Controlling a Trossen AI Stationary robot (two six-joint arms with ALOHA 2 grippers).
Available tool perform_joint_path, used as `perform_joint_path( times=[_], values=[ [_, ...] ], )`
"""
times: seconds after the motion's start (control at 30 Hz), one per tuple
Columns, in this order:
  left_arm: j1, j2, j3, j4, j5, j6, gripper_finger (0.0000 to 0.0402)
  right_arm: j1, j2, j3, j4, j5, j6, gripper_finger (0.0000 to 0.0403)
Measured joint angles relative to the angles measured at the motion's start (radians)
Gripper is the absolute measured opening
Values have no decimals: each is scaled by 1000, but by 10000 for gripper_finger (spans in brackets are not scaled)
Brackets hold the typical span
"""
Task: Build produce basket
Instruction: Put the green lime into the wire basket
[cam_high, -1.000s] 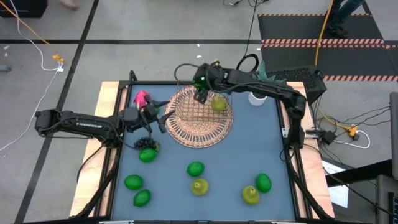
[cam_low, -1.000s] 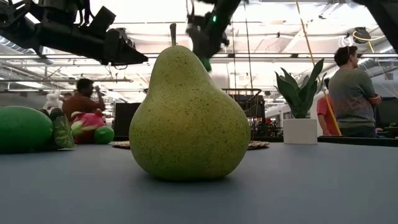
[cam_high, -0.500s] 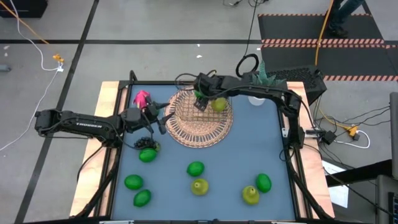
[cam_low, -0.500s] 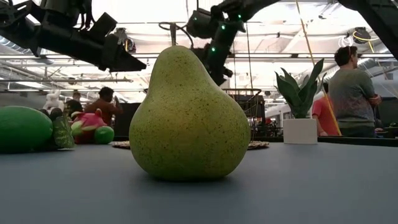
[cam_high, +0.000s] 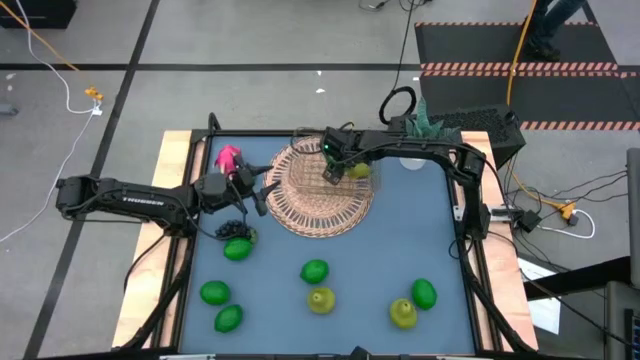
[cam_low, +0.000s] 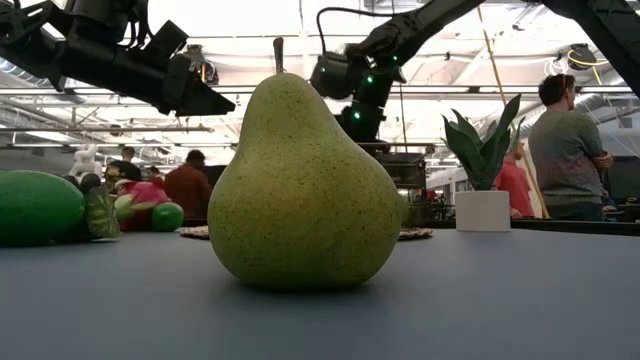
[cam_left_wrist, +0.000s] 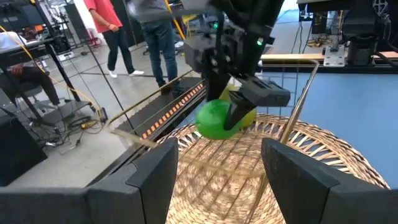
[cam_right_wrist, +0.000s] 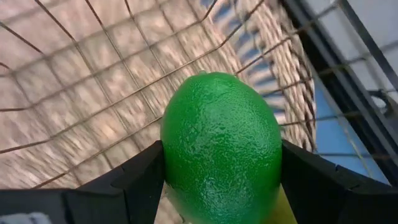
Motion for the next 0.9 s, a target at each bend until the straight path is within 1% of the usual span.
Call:
perform_joint_path(
  times=[0.23, 0.53, 0.67, 0.8, 0.9],
  values=[
    [0, 0, 0, 0, 0, 0, 232, -3, 0, -30, 0, -6, -15, 267],
    [0, 0, 0, 15, 0, 1, 232, -3, 0, -30, 84, -155, -65, 267],
    [0, 0, 0, 34, 0, 3, 232, 5, 0, -30, 122, -157, -72, 267],
    [0, 0, 0, 37, 0, 7, 232, 10, 0, -30, 80, -156, -61, 270],
    [0, 0, 0, 35, 0, 6, 232, 8, -11, -30, 6, -153, -48, 284]
  ],
)
